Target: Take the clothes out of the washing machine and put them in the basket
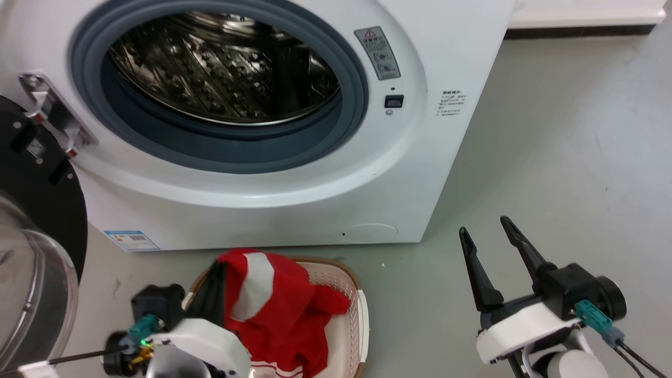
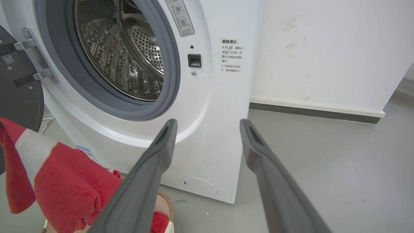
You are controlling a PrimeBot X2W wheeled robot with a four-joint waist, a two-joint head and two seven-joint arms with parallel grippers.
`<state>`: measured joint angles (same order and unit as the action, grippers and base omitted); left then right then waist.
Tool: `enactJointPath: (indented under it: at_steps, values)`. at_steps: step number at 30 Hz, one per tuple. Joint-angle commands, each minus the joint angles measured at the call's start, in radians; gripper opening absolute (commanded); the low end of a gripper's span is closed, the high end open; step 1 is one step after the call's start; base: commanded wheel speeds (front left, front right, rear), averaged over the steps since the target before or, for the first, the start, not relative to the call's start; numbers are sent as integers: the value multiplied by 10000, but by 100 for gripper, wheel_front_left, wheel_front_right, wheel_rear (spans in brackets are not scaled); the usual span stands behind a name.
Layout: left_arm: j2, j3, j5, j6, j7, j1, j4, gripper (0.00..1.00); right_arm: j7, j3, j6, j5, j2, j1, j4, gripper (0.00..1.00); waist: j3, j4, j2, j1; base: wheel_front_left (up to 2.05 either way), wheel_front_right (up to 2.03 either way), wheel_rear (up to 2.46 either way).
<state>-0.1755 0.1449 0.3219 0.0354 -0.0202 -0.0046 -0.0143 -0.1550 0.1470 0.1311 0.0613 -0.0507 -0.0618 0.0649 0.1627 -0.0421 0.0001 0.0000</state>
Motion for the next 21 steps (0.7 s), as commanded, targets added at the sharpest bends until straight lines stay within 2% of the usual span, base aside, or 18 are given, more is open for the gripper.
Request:
enactJointPath:
  at_steps: [1, 10, 21]
  values:
    - [147, 97, 67, -91, 198, -67, 583, 0, -55, 74, -7, -59, 12, -273, -15, 100, 319, -98, -1, 0, 0, 0, 0]
    - [726, 588, 106, -484, 1474, -1377, 3944, 0, -118, 212, -9, -64, 12, -923, -4, 100, 1648, -633, -1, 0, 0, 0, 0]
    - [781, 418, 39, -563, 2732, -3705, 8217, 0, -378, 676, -7, 75, 14, -1835, 30, 100, 3452, -1537, -1, 0, 0, 0, 0]
